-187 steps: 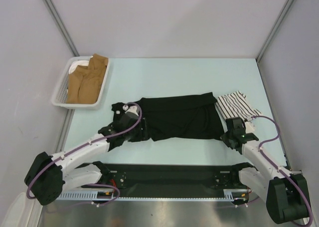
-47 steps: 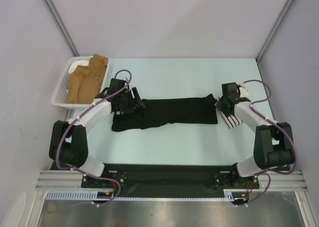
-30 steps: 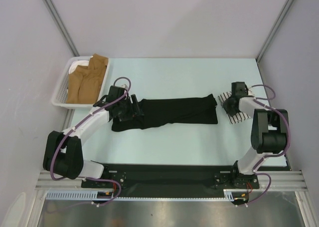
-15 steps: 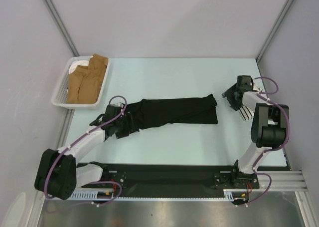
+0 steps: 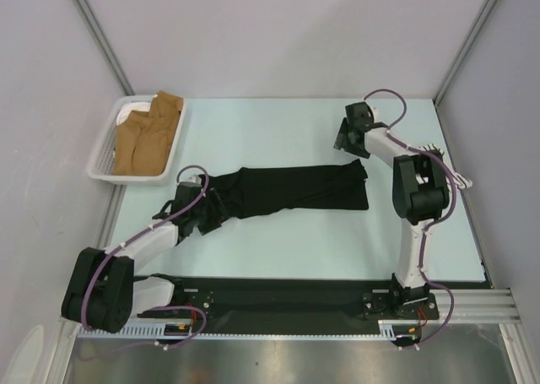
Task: Fold and stack the tank tops
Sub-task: Fold the tank top
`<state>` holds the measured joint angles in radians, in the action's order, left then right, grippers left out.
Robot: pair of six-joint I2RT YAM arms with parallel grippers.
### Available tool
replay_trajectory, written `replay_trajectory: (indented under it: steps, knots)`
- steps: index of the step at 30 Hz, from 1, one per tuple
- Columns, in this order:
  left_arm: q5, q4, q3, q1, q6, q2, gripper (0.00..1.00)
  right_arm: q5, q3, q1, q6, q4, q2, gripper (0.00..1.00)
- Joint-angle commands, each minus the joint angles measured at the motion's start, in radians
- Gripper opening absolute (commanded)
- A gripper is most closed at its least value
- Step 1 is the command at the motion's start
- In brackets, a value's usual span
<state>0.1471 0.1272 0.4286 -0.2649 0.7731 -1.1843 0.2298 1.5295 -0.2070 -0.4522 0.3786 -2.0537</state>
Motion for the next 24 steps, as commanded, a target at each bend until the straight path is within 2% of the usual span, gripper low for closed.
replay_trajectory:
  steps: [1, 3, 6, 9, 11, 14, 15, 16, 18, 19, 21, 22, 24]
  knots:
    - [0.032, -0.089, 0.004, 0.055, 0.023, -0.102, 0.69, 0.074, 0.069, -0.011, 0.069, 0.12, -0.075, 0.7]
    - [0.048, -0.113, 0.035, 0.085, 0.019, -0.176, 0.68, 0.086, 0.055, -0.025, 0.067, 0.135, -0.079, 0.67]
    - [-0.004, -0.117, 0.116, 0.092, 0.005, -0.263, 0.68, 0.13, -0.026, -0.06, 0.052, 0.149, -0.053, 0.65]
    - [-0.007, -0.101, 0.244, 0.095, -0.004, -0.349, 0.68, 0.184, -0.173, -0.11, 0.037, 0.144, 0.022, 0.64]
    - [-0.02, -0.077, 0.365, 0.095, -0.003, -0.455, 0.68, 0.134, -0.321, -0.132, 0.0, 0.119, 0.082, 0.64]
    - [0.0, -0.061, 0.548, 0.093, 0.005, -0.624, 0.68, 0.123, -0.499, -0.208, -0.048, 0.121, 0.211, 0.64]
    - [0.012, -0.045, 0.606, 0.092, 0.003, -0.67, 0.67, 0.138, -0.54, -0.277, -0.075, 0.137, 0.271, 0.65]
    - [0.023, -0.019, 0.736, 0.092, 0.005, -0.713, 0.67, 0.14, -0.575, -0.31, -0.092, 0.149, 0.299, 0.65]
    - [0.042, 0.006, 0.861, 0.078, 0.009, -0.843, 0.66, 0.085, -0.673, -0.383, -0.16, 0.181, 0.348, 0.66]
    - [0.046, 0.024, 1.009, 0.07, 0.012, -0.892, 0.66, 0.016, -0.696, -0.473, -0.177, 0.181, 0.387, 0.67]
    - [0.091, 0.081, 1.18, 0.031, -0.006, -1.027, 0.65, -0.035, -0.733, -0.582, -0.27, 0.183, 0.421, 0.67]
    - [0.089, 0.109, 1.364, 0.009, -0.014, -1.07, 0.65, -0.091, -0.735, -0.715, -0.301, 0.177, 0.431, 0.68]
    - [0.1, 0.176, 1.554, -0.055, -0.038, -1.211, 0.66, -0.138, -0.712, -0.807, -0.371, 0.172, 0.422, 0.68]
